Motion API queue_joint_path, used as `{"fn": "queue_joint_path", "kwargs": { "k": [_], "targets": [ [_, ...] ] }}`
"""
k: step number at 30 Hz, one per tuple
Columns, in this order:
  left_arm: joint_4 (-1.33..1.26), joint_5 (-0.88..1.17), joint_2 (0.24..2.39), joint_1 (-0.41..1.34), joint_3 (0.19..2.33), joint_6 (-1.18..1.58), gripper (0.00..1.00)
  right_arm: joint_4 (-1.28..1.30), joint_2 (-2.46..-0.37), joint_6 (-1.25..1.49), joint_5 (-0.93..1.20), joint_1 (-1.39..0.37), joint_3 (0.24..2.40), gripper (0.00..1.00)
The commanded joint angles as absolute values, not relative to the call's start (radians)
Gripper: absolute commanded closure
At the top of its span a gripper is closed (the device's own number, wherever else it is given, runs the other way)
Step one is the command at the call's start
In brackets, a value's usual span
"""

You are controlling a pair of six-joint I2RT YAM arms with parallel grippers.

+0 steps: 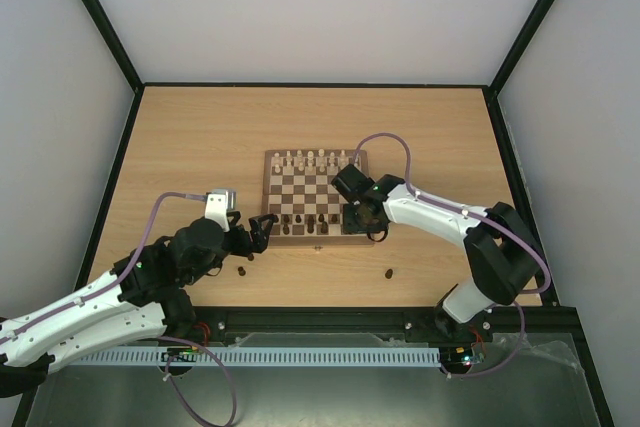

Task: Set up the chess pieces on the board
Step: Place the chess piece on the chessboard, then pick up the chess piece at the center of the board.

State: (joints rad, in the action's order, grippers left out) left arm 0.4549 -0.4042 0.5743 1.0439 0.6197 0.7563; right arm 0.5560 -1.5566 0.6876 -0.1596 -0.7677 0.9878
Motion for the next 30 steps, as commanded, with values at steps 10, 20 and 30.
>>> {"fn": "queue_joint_path", "kwargs": {
  "k": [10,20,30],
  "targets": [
    [0.462,-0.421,0.568,1.042,0.609,0.760,0.01,0.694,-1.409,0.733,-0.218,-0.803,0.967,0.52],
    [0.453,-0.405,0.569,1.042,0.609,0.749,0.01,0.770,-1.167,0.868,-0.210,-0.837,0.740,0.43],
    [0.447,-0.392,0.568,1.042,0.605,0.747,0.01,0.762,-1.145,0.943,-0.188,-0.899,0.638,0.50]
  ]
}}
